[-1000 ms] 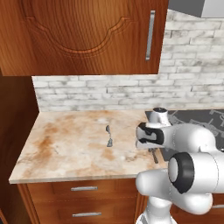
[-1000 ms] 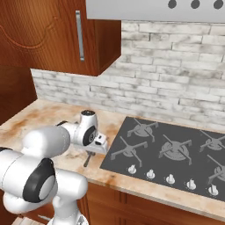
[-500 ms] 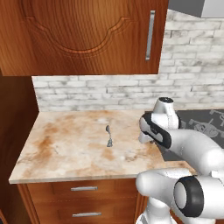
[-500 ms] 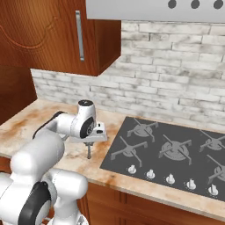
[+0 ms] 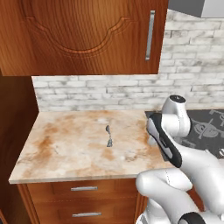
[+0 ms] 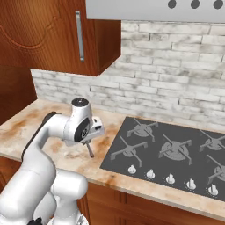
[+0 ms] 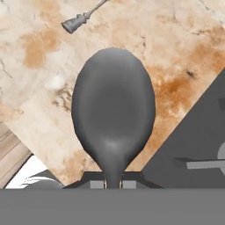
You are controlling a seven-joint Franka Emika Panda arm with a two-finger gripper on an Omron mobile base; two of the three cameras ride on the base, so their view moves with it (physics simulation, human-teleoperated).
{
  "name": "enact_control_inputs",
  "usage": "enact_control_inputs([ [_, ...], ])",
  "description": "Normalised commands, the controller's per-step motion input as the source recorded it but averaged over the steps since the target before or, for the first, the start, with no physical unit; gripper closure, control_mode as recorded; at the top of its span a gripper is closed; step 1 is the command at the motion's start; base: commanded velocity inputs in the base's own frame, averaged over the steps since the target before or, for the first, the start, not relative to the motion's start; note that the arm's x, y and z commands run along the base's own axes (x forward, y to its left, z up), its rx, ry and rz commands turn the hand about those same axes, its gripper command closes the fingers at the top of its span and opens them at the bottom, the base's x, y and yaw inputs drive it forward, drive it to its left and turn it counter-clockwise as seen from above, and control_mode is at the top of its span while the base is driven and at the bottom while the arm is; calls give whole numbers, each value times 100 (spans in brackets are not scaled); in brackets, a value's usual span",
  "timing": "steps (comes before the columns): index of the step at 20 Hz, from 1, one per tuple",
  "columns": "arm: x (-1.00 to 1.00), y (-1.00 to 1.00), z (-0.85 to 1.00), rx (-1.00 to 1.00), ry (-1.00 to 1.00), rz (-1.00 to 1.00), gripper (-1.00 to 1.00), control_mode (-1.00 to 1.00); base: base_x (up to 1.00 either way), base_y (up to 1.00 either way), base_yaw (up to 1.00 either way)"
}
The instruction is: Organize the utensils by type. Pick up the wooden spoons from the counter and place them in the open cabinet. Then pick up the metallic utensils from the counter and place them in the open drawer.
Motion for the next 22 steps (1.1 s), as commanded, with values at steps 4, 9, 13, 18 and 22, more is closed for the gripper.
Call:
enact_control_inputs([
  [4, 0, 0, 0, 0, 0, 0, 100, -100, 0, 0, 0],
  [9, -12, -2, 0, 0, -3, 0, 100, 100, -28, -24, -6],
  [13, 0, 0, 0, 0, 0, 0, 100, 100, -9, -48, -48],
  [18, 0, 0, 0, 0, 0, 0, 100, 100, 10, -37, -73],
  [22, 0, 0, 0, 0, 0, 0, 100, 100, 11, -29, -78],
])
